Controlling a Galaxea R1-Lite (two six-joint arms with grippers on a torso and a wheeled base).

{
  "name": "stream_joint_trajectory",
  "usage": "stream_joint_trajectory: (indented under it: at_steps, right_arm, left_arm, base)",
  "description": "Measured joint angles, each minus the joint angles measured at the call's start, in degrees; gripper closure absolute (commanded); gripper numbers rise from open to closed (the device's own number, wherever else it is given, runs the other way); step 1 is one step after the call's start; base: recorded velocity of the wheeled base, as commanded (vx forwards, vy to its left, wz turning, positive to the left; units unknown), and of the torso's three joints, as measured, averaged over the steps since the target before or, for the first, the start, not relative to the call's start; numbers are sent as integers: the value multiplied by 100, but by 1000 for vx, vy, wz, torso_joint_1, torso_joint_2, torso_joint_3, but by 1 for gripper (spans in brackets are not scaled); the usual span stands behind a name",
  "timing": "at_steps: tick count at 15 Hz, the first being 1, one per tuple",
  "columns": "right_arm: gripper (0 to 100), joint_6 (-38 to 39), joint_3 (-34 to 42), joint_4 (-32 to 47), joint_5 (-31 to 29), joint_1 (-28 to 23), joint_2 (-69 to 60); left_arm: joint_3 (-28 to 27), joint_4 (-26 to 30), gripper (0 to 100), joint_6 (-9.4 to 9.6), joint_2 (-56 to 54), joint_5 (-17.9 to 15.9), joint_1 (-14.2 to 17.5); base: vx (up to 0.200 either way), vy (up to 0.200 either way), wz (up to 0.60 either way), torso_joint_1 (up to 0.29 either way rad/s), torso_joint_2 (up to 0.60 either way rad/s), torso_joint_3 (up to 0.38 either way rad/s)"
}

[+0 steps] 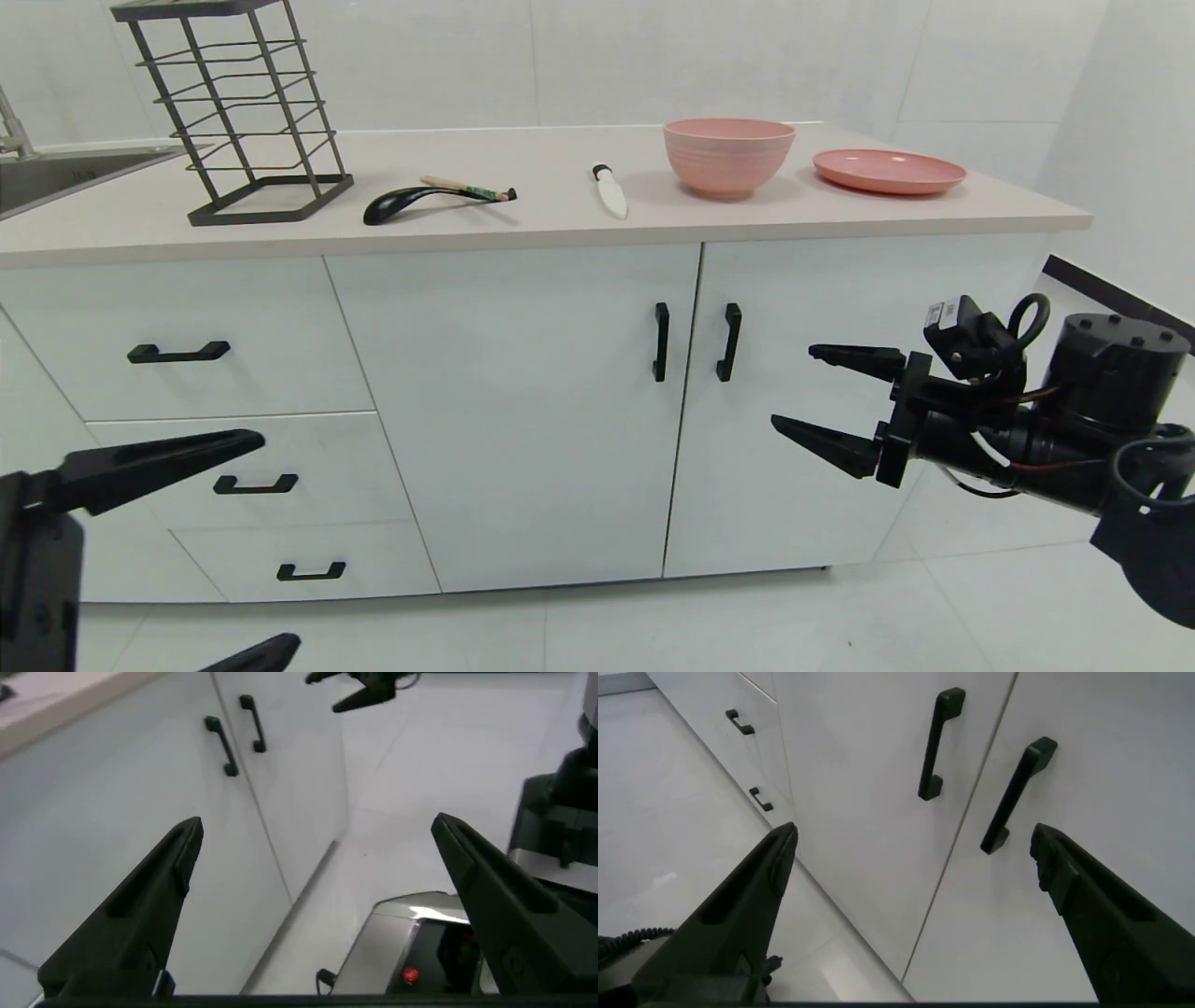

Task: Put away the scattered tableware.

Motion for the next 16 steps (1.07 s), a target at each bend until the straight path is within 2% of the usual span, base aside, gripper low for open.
stream_joint_trajectory:
  at_steps: [3, 5, 8, 10, 16]
  right_arm:
    - [0, -33, -87, -2, 126, -113, 78]
    - [0, -44, -221, -6, 251, -152, 185]
    - [0, -55, -356, -274, 260, -139, 483]
    - [0, -55, -408, -317, 249, -113, 688]
    - [0, -59, -1067, -336, 213, 46, 1374]
  left_arm:
    - [-260, -312, 0, 28, 920, 9, -460]
    - [-486, -837, 0, 24, 1630, 33, -675]
    - [-937, -1488, 0, -16, 2743, 384, -1185]
    - [-1241, -1635, 0, -20, 3302, 596, -1532]
    - [-1630, -1903, 0, -24, 4396, 633, -2078]
  base:
    - [0, 0, 0, 0, 0, 0]
    - [0, 0, 0, 0, 0, 0]
    - [0, 0, 0, 0, 0, 0]
    - [0, 0, 0, 0, 0, 0]
    - [0, 0, 0, 0, 0, 0]
